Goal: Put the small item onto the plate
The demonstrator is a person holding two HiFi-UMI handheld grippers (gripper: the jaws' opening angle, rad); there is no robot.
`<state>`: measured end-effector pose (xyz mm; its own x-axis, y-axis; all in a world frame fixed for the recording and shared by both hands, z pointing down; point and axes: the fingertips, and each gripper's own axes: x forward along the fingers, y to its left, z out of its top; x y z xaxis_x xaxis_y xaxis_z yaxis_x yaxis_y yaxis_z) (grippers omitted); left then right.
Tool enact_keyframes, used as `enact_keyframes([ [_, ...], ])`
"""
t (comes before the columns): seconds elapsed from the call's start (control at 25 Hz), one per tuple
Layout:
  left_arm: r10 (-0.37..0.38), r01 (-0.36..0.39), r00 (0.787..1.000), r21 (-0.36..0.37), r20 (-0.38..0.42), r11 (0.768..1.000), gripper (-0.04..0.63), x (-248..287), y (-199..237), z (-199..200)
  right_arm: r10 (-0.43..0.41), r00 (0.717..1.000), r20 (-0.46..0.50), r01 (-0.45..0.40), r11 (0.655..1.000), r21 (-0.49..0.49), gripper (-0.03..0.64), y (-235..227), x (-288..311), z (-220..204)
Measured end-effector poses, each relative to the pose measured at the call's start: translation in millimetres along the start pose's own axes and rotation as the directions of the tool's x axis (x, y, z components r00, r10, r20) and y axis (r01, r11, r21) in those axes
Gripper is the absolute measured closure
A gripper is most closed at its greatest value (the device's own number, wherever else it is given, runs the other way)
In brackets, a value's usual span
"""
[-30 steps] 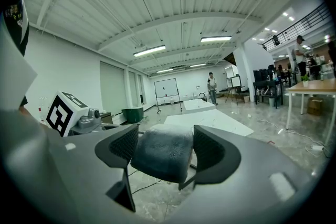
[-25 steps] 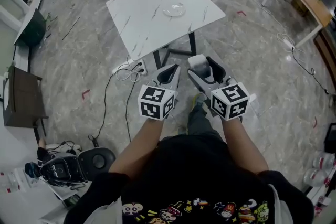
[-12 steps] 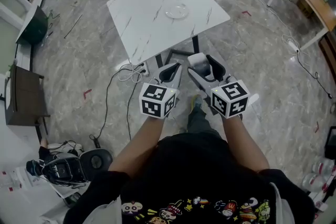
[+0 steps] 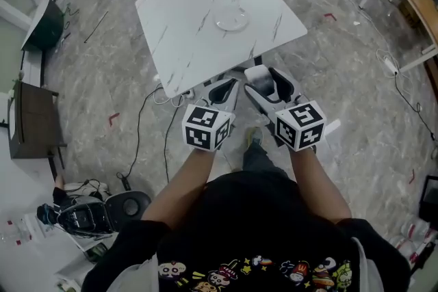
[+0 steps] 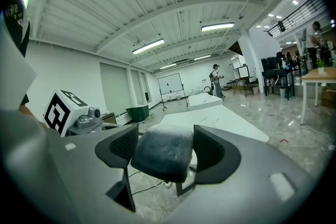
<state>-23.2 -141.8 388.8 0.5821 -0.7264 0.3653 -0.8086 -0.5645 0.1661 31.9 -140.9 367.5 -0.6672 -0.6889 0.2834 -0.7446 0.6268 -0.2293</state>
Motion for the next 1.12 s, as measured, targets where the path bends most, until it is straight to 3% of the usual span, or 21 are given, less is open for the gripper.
enact_keyframes([
  [0.44,0.060,-0.061,0.997,-0.019,-0.058,0.998,0.595,99.2,40.7,21.5,0.080,0.996,-0.024,-0.080,0.997,0.023,0.265,-91.4,68.6,17.4],
  [0.8,0.083,-0.085,0.994,-0.028,-0.074,0.996,0.595,122.6,86.4,20.3,0.090,0.994,-0.068,-0.087,0.995,0.046,0.265,-119.6,125.8,7.6],
  [1.12,0.088,-0.096,0.992,-0.089,-0.091,0.991,0.595,143.4,142.2,8.5,0.063,0.986,-0.154,-0.062,0.998,0.014,0.265,-136.8,183.6,-7.4],
])
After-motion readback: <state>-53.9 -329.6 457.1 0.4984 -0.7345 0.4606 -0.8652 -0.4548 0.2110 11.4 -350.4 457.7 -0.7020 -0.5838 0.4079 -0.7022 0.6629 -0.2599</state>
